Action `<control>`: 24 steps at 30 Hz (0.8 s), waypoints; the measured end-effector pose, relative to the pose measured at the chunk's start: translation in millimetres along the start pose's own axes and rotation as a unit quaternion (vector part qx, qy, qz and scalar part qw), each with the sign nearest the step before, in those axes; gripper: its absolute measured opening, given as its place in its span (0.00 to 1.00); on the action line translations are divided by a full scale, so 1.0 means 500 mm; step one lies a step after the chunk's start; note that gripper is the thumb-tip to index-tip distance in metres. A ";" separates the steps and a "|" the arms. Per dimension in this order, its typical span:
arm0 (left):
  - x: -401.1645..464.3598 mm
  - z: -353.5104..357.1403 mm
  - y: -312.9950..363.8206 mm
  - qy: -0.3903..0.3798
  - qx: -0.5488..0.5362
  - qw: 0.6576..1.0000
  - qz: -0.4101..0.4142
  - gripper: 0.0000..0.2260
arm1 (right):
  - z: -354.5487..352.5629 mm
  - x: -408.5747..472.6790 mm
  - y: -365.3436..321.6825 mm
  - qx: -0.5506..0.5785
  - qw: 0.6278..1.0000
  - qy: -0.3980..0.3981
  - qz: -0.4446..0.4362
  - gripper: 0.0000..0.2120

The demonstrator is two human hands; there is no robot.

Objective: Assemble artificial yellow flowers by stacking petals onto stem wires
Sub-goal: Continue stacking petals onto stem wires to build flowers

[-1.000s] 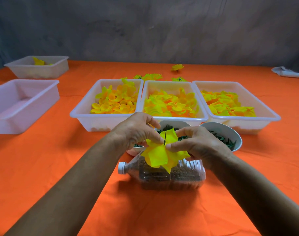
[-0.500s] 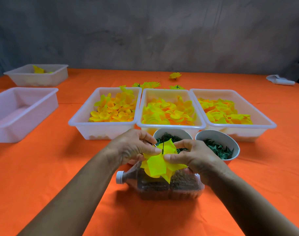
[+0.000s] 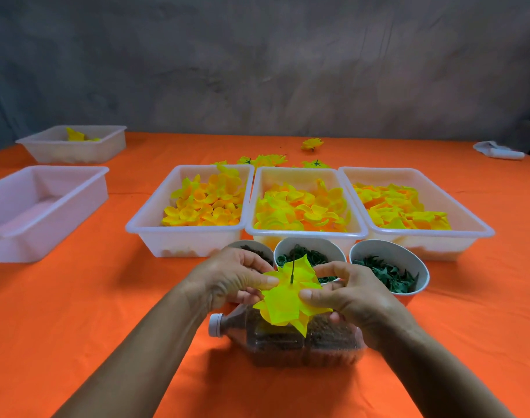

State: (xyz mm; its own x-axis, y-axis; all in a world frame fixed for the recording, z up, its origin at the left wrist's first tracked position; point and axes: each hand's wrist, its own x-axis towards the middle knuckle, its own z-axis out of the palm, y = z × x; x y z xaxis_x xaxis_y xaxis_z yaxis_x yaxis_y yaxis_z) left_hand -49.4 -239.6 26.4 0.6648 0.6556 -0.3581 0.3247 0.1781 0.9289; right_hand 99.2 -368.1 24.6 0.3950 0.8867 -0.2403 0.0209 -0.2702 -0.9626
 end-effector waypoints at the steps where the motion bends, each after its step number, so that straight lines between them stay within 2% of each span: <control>1: -0.001 0.000 -0.001 0.002 -0.005 1.000 0.000 0.06 | 0.001 -0.002 0.000 0.001 1.000 0.006 -0.002 0.16; 5: -0.005 0.002 -0.001 0.039 0.028 0.998 0.036 0.07 | 0.003 -0.009 0.001 -0.012 0.999 0.034 -0.007 0.17; 8: -0.012 0.006 0.003 0.081 0.080 0.986 0.122 0.12 | 0.004 -0.019 0.003 -0.019 0.998 0.049 -0.025 0.20; 11: -0.025 0.013 0.008 0.090 0.111 0.965 0.218 0.13 | 0.008 -0.031 0.007 -0.062 0.989 0.095 -0.094 0.22; 14: -0.033 0.023 0.008 0.088 0.139 0.950 0.267 0.08 | 0.015 -0.037 0.011 -0.152 0.956 0.141 -0.209 0.17; 16: -0.036 0.029 0.008 0.098 0.167 0.937 0.289 0.05 | 0.021 -0.037 0.007 -0.189 0.938 0.148 -0.251 0.12; 24: -0.042 0.032 -0.003 0.096 0.216 0.917 0.321 0.07 | 0.030 -0.029 0.012 -0.239 0.928 0.138 -0.250 0.05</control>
State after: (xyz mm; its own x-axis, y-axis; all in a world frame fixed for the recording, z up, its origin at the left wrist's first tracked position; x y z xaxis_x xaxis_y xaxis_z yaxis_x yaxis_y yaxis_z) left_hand -53.3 -265.5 31.0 0.6957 0.6476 0.3109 0.1721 -0.5704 0.8031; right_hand 79.9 -376.8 20.3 0.4444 0.8345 0.3258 0.6436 -0.0445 -0.7641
